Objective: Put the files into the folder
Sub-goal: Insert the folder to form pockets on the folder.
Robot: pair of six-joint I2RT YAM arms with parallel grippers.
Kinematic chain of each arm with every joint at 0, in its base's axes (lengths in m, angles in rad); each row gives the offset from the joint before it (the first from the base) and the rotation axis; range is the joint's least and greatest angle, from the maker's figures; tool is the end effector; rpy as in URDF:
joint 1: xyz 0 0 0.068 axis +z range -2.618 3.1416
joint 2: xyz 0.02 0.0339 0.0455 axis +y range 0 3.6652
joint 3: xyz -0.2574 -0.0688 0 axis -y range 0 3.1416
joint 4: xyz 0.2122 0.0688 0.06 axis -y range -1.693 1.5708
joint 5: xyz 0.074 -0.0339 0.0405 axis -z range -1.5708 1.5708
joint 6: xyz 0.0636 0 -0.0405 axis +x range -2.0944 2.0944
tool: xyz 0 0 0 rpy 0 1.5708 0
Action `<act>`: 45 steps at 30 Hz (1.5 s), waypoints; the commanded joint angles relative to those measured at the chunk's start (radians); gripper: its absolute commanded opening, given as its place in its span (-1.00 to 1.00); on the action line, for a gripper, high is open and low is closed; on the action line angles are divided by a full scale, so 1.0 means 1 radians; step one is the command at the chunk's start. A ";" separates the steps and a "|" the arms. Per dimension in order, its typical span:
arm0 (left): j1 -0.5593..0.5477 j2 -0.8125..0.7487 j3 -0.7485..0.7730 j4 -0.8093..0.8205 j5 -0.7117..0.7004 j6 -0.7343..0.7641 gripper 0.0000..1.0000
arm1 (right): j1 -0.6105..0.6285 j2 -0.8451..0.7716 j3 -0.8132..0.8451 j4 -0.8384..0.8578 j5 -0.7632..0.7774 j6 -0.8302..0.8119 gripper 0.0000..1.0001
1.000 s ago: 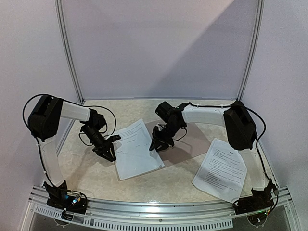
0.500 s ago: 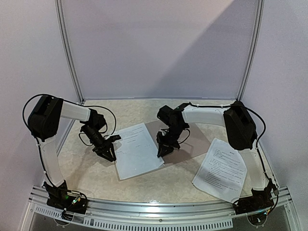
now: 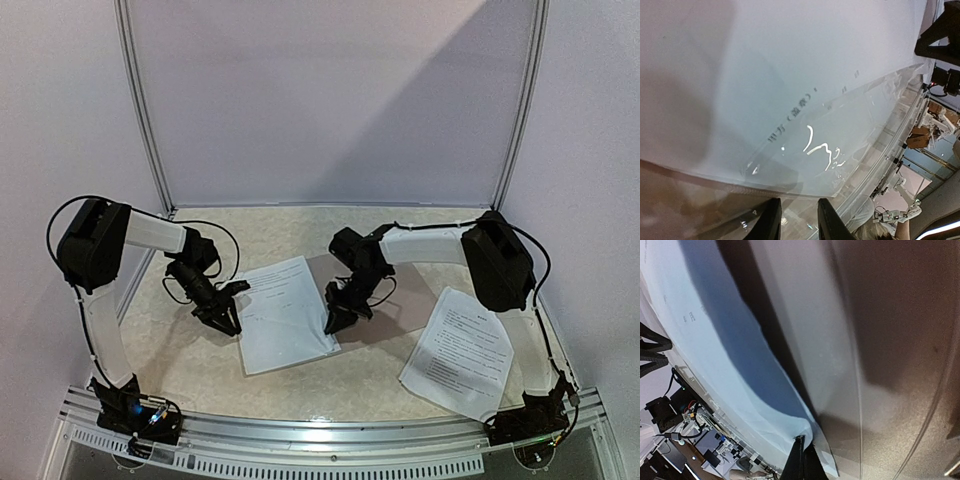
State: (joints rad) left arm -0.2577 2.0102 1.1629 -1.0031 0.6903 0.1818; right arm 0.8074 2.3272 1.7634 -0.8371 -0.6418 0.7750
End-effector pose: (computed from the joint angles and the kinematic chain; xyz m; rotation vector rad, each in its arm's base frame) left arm 0.2614 -0.1108 0.1089 -0.4530 -2.6516 0.9509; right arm 0.2692 0.3364 0.1149 0.1198 -2.6895 -0.7918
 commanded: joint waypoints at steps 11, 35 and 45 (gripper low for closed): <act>-0.007 0.055 -0.033 0.113 -0.056 -0.002 -0.44 | 0.029 -0.046 0.003 -0.004 0.020 0.019 -1.00; -0.005 0.029 -0.008 0.093 -0.092 0.009 -0.44 | 0.024 -0.078 0.134 -0.212 0.195 -0.092 -0.45; 0.002 -0.069 0.034 0.034 -0.175 0.050 -0.34 | -0.175 -0.292 -0.087 -0.282 0.506 -0.187 -0.10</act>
State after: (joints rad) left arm -0.2581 1.9942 1.1770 -0.9993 0.6537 0.1982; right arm 0.7509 2.1731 1.7897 -1.0489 -0.3500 0.6449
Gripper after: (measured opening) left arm 0.313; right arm 0.394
